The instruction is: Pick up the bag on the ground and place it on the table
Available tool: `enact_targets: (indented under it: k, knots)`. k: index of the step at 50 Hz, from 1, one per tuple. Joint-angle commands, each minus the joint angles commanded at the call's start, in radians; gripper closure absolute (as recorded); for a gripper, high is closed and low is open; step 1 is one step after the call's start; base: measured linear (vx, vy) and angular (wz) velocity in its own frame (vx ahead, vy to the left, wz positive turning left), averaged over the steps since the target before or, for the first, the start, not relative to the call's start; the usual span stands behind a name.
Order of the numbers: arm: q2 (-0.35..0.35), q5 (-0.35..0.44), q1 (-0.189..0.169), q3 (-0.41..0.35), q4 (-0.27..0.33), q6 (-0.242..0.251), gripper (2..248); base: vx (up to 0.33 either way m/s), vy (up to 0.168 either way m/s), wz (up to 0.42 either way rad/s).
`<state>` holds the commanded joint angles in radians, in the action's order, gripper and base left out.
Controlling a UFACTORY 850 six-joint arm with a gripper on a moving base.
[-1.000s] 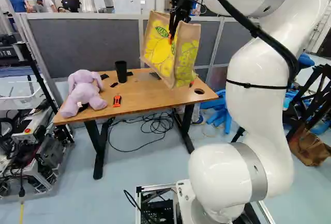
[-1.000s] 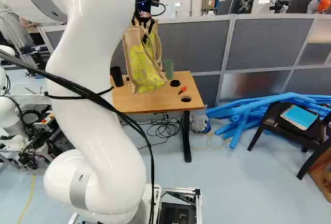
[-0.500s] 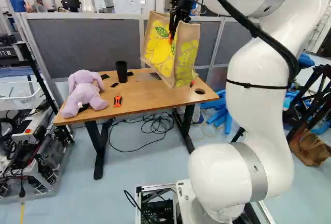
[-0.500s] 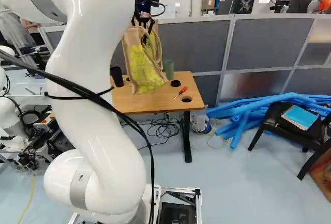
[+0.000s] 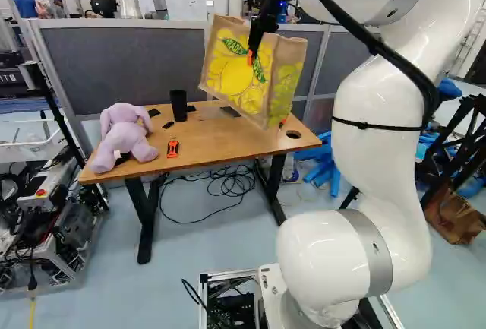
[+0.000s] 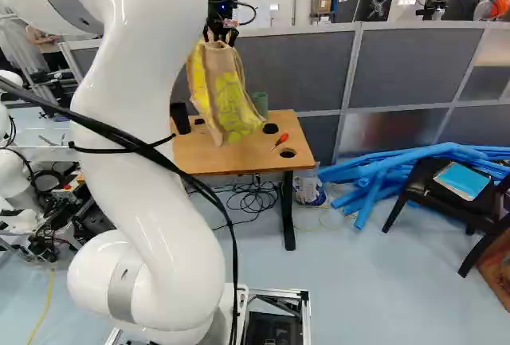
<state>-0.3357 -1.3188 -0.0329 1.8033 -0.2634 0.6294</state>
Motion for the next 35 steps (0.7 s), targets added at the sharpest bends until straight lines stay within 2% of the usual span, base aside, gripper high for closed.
enact_targets:
  k: [35]
  knots:
    - [0.000, 0.000, 0.000, 0.000, 0.000, 0.368, 227, 0.000, 0.000, 0.000]
